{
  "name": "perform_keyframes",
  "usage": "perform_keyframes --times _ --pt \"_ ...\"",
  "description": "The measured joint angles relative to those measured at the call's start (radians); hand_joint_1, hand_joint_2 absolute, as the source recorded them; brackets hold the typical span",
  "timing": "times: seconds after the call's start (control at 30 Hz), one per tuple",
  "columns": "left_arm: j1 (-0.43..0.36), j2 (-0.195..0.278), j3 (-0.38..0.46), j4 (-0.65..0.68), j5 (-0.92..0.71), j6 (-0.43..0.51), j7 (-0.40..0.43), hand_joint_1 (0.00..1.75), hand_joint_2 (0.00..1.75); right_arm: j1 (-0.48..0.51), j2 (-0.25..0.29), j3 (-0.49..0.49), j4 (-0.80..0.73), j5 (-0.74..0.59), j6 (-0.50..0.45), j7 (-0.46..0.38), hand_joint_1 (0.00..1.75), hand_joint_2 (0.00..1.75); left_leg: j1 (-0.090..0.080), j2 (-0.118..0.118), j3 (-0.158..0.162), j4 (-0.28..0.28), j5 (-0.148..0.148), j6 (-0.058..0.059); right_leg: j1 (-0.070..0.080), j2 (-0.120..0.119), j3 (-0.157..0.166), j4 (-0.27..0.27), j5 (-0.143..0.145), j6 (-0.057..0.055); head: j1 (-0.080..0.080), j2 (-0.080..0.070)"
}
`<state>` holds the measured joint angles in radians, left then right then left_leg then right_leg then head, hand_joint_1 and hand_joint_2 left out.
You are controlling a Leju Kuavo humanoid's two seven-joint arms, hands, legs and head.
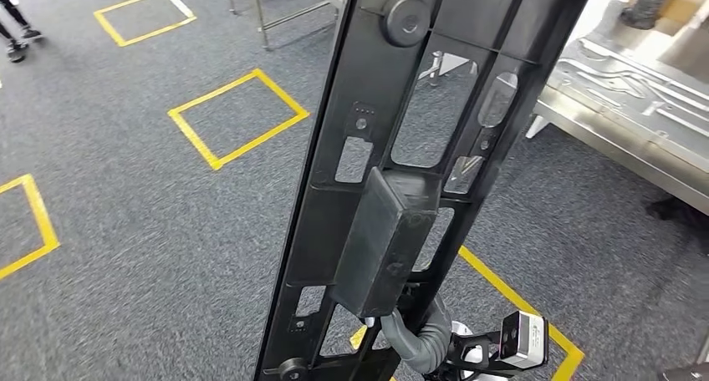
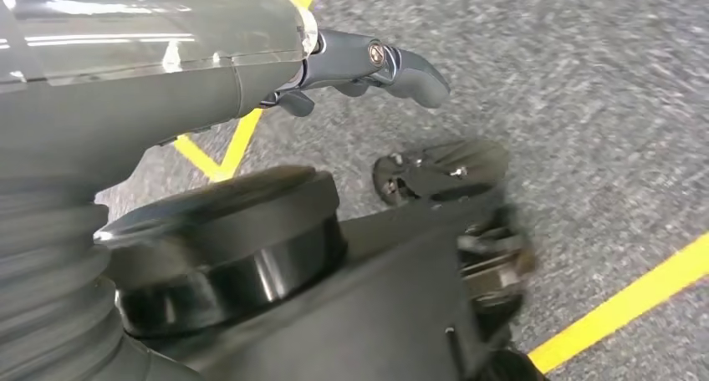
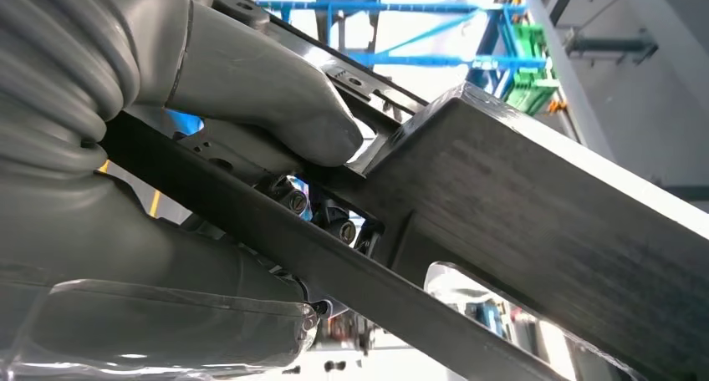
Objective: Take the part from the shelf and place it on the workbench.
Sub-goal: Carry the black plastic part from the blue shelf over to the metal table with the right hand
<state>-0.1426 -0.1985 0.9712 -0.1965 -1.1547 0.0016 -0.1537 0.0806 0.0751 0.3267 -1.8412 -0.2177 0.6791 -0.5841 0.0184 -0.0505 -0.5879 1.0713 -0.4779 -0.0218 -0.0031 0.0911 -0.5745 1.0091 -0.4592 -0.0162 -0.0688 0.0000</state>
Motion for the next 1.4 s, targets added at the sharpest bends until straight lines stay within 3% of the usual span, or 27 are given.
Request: perform_keyframes --times 0.07,0.13,0.17,0.23,0.3,0.37,0.4,0.43,0.5,0.57,0.6,0.67,0.73,0.8,0.83,0.87,0.9,0.97,1.03,1.1,1.13,1.17,1.23,1.3,1.33,1.37,1.4 --pt "0.000 0.000 0.000 0.000 0.000 0.000 0.000 0.00 1.75 -0.001 0.000 0.001 0.001 0.000 0.000 0.000 1.75 1.75 0.002 -0.033 0.019 -0.049 0.007 0.006 -0.002 0.020 -0.010 0.007 -0.001 0.012 0.000 0.000" --pt "0.000 0.000 0.000 0.000 0.000 0.000 0.000 0.00 1.75 0.001 0.000 0.001 0.001 0.000 0.000 0.000 1.75 1.75 0.000 -0.018 0.020 -0.054 0.009 0.017 -0.006 0.042 -0.017 0.005 0.003 0.026 0.000 0.000" --pt "-0.002 0.000 0.000 0.000 0.000 0.000 0.000 0.00 1.75 0.002 0.000 0.001 0.001 0.000 0.000 0.000 1.75 1.75 0.000 -0.006 0.023 -0.058 0.011 0.024 -0.006 0.036 -0.019 0.008 0.000 0.031 0.000 0.000" --pt "-0.005 -0.002 0.000 0.000 0.002 0.000 -0.002 0.00 1.75 0.002 0.000 0.001 0.001 0.001 0.001 0.000 1.75 1.75 0.002 0.018 0.030 -0.069 0.015 0.034 -0.003 -0.014 -0.041 0.052 -0.027 0.040 0.000 0.000" --pt "-0.004 -0.002 0.000 0.000 0.003 -0.001 -0.003 0.00 1.75 0.002 0.000 0.001 0.002 0.001 0.003 0.000 1.75 1.75 0.000 0.044 0.033 -0.072 0.014 0.039 -0.003 -0.072 -0.104 0.175 -0.087 0.047 0.000 0.000" --pt "0.001 -0.002 0.000 0.000 0.006 -0.002 -0.004 0.00 1.75 0.002 0.000 0.002 0.004 0.000 0.005 0.000 1.75 1.75 -0.002 0.074 0.033 -0.072 0.010 0.041 -0.005 -0.087 -0.163 0.280 -0.117 0.050 0.000 0.000" --pt "0.002 -0.002 0.001 0.000 0.007 -0.002 -0.005 0.00 1.75 0.002 0.000 0.002 0.006 0.000 0.006 0.000 1.75 1.75 -0.002 0.088 0.035 -0.072 0.008 0.040 -0.005 -0.090 -0.164 0.280 -0.103 0.050 0.000 0.000" --pt "0.003 -0.002 0.001 0.000 0.008 -0.002 -0.006 0.00 1.75 0.002 0.000 0.002 0.007 0.000 0.007 0.000 1.75 1.75 -0.003 0.099 0.038 -0.072 0.005 0.039 -0.005 -0.094 -0.144 0.239 -0.074 0.048 0.000 0.000" --pt "0.001 -0.002 0.001 0.000 0.008 -0.002 -0.009 0.00 1.75 0.000 0.000 0.002 0.009 -0.001 0.010 -0.002 1.75 1.75 -0.005 0.116 0.046 -0.070 -0.002 0.033 0.003 -0.135 -0.067 0.096 -0.012 0.036 0.000 0.000" --pt "0.001 -0.003 0.001 0.000 0.005 -0.002 -0.009 0.00 1.75 -0.002 0.000 0.002 0.009 -0.002 0.012 -0.003 1.75 1.75 -0.010 0.131 0.052 -0.069 -0.010 0.023 0.014 -0.168 -0.022 0.009 0.008 0.022 0.000 0.000" --pt "0.001 -0.003 0.001 0.000 0.003 -0.003 -0.009 0.00 1.75 -0.002 0.000 0.002 0.009 -0.002 0.012 -0.004 1.75 1.75 -0.012 0.141 0.055 -0.069 -0.013 0.018 0.018 -0.166 -0.019 -0.001 0.005 0.017 0.000 0.000" --pt "-0.001 -0.003 0.001 0.000 0.002 -0.003 -0.008 0.00 1.75 0.001 0.000 0.001 0.009 -0.003 0.012 -0.004 1.75 1.75 -0.012 0.152 0.063 -0.068 -0.021 0.007 0.013 -0.140 -0.018 -0.004 0.007 0.008 0.000 0.000" --pt "-0.001 -0.003 0.001 0.000 0.002 -0.003 -0.007 0.00 1.75 0.003 0.000 0.002 0.009 -0.002 0.010 -0.004 1.75 1.75 -0.010 0.117 0.049 -0.019 -0.056 -0.002 0.005 -0.117 -0.011 -0.011 0.010 -0.003 0.000 0.000" --pt "0.004 -0.003 0.000 0.000 0.002 -0.003 -0.005 0.00 1.75 0.005 0.000 0.003 0.009 -0.003 0.008 -0.003 1.75 1.75 -0.007 0.071 -0.012 0.110 -0.121 -0.006 0.003 -0.093 -0.007 -0.012 0.009 -0.010 0.000 0.000" --pt "0.008 -0.003 0.001 0.000 0.002 -0.002 -0.004 0.00 1.75 0.007 0.000 0.003 0.009 -0.003 0.007 -0.003 1.75 1.75 -0.007 0.063 -0.048 0.179 -0.147 -0.007 0.004 -0.079 -0.006 -0.011 0.008 -0.012 0.000 0.000" --pt "0.012 -0.002 0.001 0.000 0.003 -0.002 -0.004 0.00 1.75 0.009 0.000 0.003 0.009 -0.003 0.007 -0.003 1.75 1.75 -0.007 0.059 -0.074 0.222 -0.155 -0.006 0.006 -0.065 -0.005 -0.011 0.007 -0.013 0.000 0.000" --pt "0.015 -0.002 0.001 0.000 0.003 -0.002 -0.003 0.00 1.75 0.011 0.000 0.003 0.009 -0.003 0.006 -0.003 1.75 1.75 -0.007 0.058 -0.083 0.228 -0.142 -0.005 0.007 -0.051 -0.003 -0.010 0.006 -0.013 0.000 0.000" --pt "0.016 -0.002 0.001 0.000 0.003 -0.002 -0.003 0.00 1.75 0.014 0.000 0.003 0.009 -0.003 0.007 -0.003 1.75 1.75 -0.007 0.046 -0.050 0.130 -0.068 0.000 0.007 -0.024 0.002 -0.007 0.003 -0.010 0.000 0.000" --pt "0.017 -0.002 0.001 0.000 0.003 -0.002 -0.003 0.00 1.75 0.015 0.000 0.003 0.009 -0.003 0.006 -0.002 1.75 1.75 -0.006 0.008 0.002 0.001 -0.007 0.008 0.009 0.000 0.003 -0.001 -0.003 -0.004 0.000 0.000" --pt "0.019 -0.002 0.001 0.000 0.001 -0.002 -0.003 0.00 1.75 0.018 0.000 0.002 0.009 -0.002 0.006 -0.002 1.75 1.75 -0.008 -0.012 0.024 -0.053 0.003 0.016 0.007 0.018 -0.002 0.003 -0.004 0.006 0.000 0.000" --pt "0.019 -0.002 0.001 0.000 -0.001 -0.002 -0.002 0.00 1.75 0.021 0.000 0.002 0.009 -0.002 0.005 -0.002 1.75 1.75 -0.008 -0.005 0.026 -0.057 0.004 0.021 0.005 0.027 -0.004 0.002 -0.004 0.013 0.000 0.000" --pt "0.018 -0.003 0.000 0.000 -0.003 -0.002 0.000 0.00 1.75 0.025 0.000 0.001 0.009 -0.001 0.004 -0.002 1.75 1.75 -0.007 0.004 0.028 -0.061 0.006 0.027 0.003 0.029 -0.005 0.002 -0.005 0.018 0.000 0.000" --pt "0.017 -0.005 0.000 0.000 -0.008 -0.003 0.003 0.00 1.75 0.029 0.000 -0.001 0.008 0.002 0.002 -0.003 1.75 1.75 -0.004 0.024 0.035 -0.071 0.010 0.039 0.005 -0.008 -0.020 0.035 -0.028 0.031 0.000 0.000" --pt "0.019 -0.006 0.000 0.000 -0.010 -0.006 0.007 0.00 1.75 0.030 -0.001 -0.001 0.006 0.008 0.001 -0.005 1.75 1.75 -0.004 0.047 0.039 -0.076 0.009 0.047 0.003 -0.061 -0.074 0.144 -0.083 0.043 0.000 0.000" --pt "0.021 -0.006 -0.001 0.000 -0.012 -0.008 0.009 0.00 1.75 0.032 -0.001 -0.002 0.005 0.012 -0.001 -0.005 1.75 1.75 -0.005 0.060 0.039 -0.076 0.007 0.049 -0.001 -0.073 -0.110 0.210 -0.110 0.048 0.000 0.000" --pt "0.022 -0.006 -0.001 0.000 -0.015 -0.009 0.010 0.00 1.75 0.035 -0.002 -0.002 0.004 0.017 -0.003 -0.005 1.75 1.75 -0.006 0.073 0.040 -0.076 0.005 0.049 -0.005 -0.079 -0.139 0.259 -0.123 0.052 0.000 0.000" --pt "0.022 -0.006 -0.002 0.000 -0.017 -0.011 0.011 0.00 1.75 0.039 -0.002 -0.003 0.001 0.021 -0.006 -0.006 1.75 1.75 -0.006 0.085 0.042 -0.076 0.002 0.049 -0.008 -0.083 -0.151 0.276 -0.117 0.055 0.000 0.000"
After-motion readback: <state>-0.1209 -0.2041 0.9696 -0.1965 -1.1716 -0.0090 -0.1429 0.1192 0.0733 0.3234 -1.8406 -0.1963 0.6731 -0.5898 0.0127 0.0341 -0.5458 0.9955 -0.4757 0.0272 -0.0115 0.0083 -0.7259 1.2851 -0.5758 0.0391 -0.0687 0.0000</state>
